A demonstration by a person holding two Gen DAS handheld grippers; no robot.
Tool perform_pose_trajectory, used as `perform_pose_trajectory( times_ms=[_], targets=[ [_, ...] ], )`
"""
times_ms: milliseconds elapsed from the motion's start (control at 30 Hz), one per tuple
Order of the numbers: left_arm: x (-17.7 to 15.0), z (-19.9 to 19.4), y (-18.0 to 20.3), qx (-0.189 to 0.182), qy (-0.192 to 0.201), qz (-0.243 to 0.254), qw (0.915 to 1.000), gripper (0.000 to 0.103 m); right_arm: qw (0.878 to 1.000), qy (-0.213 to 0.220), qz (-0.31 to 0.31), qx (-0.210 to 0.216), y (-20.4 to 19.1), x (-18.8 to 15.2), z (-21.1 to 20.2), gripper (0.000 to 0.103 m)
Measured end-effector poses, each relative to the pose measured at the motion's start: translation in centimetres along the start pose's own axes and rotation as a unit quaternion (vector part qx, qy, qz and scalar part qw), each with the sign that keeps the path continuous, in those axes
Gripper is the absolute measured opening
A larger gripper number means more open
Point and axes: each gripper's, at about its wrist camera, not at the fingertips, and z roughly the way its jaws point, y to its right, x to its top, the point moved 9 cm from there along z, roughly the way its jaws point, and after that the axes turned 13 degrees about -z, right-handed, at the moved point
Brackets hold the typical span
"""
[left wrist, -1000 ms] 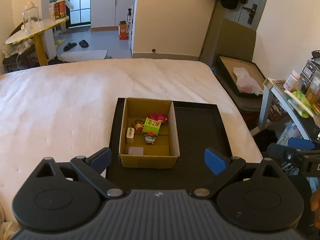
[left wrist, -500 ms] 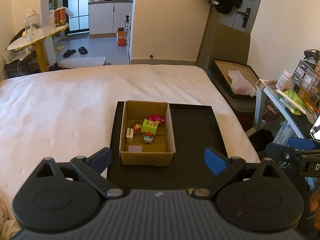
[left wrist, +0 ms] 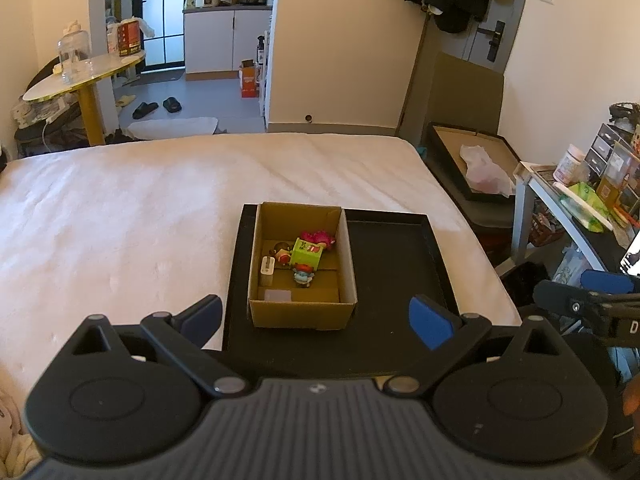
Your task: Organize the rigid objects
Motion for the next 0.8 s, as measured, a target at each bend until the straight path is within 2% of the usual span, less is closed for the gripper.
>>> perform_pose_trajectory(
  times_ms=[400, 800],
  targets=[
    [0.16, 0.29, 0.11, 0.003, -0.002, 0.003, 1.0, 0.099, 1.0, -0.013, 0.021, -0.007, 0.75, -0.84, 0.66, 0.103],
    [0.11, 0.09, -0.15, 0.001, -0.001, 0.003, 1.0, 0.099, 1.0, -0.008, 0.008, -0.001, 0.0, -0.64, 0.39, 0.103]
  ],
)
